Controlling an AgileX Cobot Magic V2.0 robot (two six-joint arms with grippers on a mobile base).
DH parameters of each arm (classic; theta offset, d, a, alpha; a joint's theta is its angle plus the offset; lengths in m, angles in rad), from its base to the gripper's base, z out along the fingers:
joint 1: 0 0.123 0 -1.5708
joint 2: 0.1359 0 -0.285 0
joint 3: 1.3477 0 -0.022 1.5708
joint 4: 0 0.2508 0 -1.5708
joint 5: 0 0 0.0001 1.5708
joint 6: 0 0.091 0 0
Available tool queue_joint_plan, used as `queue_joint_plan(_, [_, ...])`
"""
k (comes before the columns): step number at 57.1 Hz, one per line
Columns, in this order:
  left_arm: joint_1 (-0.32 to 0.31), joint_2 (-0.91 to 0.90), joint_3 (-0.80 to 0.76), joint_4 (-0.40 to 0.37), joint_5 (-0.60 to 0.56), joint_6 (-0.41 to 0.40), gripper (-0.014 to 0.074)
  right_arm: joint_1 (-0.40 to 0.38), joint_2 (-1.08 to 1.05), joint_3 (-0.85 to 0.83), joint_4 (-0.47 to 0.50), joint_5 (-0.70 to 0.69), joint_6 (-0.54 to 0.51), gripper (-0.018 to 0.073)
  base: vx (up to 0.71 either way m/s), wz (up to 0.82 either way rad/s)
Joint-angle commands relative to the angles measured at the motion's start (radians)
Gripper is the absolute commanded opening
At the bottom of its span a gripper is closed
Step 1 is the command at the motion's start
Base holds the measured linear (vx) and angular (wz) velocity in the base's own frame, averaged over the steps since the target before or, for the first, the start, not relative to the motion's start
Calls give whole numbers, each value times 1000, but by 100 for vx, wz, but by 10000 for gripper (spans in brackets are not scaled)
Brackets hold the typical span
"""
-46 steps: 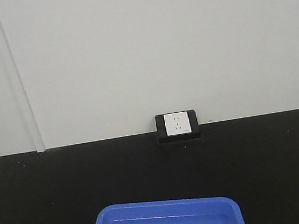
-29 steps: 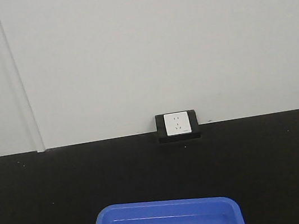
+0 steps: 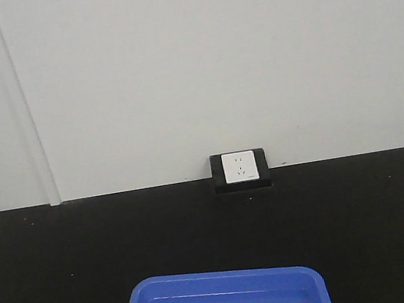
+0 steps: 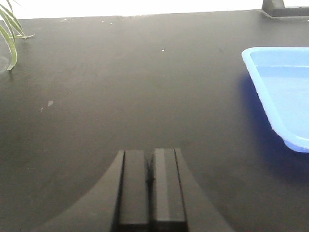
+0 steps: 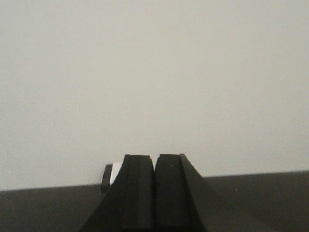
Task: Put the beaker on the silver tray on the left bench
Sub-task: 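Move the right gripper toward the clear beaker in the blue tray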
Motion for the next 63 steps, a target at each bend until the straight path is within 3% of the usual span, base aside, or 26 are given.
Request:
queue_joint_plan(1, [-6, -16, 28, -2, -77, -1, 1, -7, 129, -173, -9, -122, -10, -11, 0, 0])
queue_joint_plan(10, [-6, -16, 28, -2, -77, -1, 1, -7, 417, -417, -44, -119, -85, -11, 0, 0])
queue_joint_plan(20, [-6, -16, 28, -2, -77, -1, 1, -7, 707, -624, -52, -122, -77, -11, 0, 0])
queue_joint_plan(41, [-6, -16, 28, -2, -77, -1, 1, -7, 924, -692, -52, -139, -71, 17, 0, 0])
queue_joint_plan(52, [-6, -16, 28, -2, -77, -1, 1, -7, 924, -692, -52, -134, -71, 134, 0, 0])
queue_joint_plan(58, [-6, -16, 28, -2, -77, -1, 1, -7, 924, -692, -52, -134, -71, 254, 0, 0])
queue_joint_plan(63, [-6, -16, 28, -2, -77, -1, 1, -7, 924, -692, -52, -134, -71, 412, 0, 0])
